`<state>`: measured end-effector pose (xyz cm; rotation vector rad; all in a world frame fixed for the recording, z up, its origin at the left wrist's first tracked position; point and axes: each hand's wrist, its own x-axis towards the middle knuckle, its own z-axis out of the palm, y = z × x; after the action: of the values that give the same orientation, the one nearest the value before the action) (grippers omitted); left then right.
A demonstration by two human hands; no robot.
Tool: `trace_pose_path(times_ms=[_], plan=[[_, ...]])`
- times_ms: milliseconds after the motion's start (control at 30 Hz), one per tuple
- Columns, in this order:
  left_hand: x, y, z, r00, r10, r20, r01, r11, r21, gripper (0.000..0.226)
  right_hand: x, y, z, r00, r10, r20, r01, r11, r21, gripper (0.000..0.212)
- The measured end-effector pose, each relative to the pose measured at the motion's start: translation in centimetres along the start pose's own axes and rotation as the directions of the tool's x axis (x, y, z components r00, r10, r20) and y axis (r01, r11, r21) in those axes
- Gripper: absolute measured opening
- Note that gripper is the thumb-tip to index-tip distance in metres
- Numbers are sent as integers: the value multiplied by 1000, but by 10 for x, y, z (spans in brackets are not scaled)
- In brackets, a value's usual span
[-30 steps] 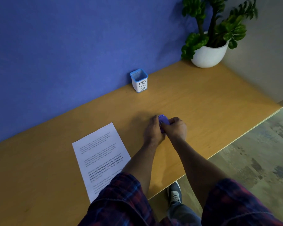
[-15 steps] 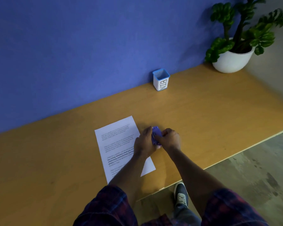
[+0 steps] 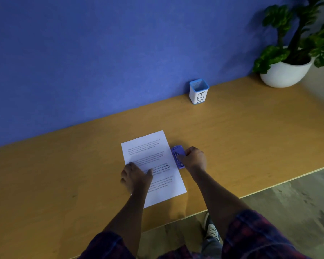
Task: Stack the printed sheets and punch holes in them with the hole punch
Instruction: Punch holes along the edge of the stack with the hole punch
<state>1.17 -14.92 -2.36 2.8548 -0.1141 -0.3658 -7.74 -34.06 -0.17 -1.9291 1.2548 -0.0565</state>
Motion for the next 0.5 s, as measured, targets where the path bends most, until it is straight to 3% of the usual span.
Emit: trace_pose_path(times_ms=[167,500], plan=[[3,-12,-5,978,-210,5,210,975,-70,92,0,2,1,1000,1,-12,-2,1000,-18,18],[12,0,-16,972,-227,60,230,972,-51,124,3,2,-4,1000,3,31,1,994,-113,28]])
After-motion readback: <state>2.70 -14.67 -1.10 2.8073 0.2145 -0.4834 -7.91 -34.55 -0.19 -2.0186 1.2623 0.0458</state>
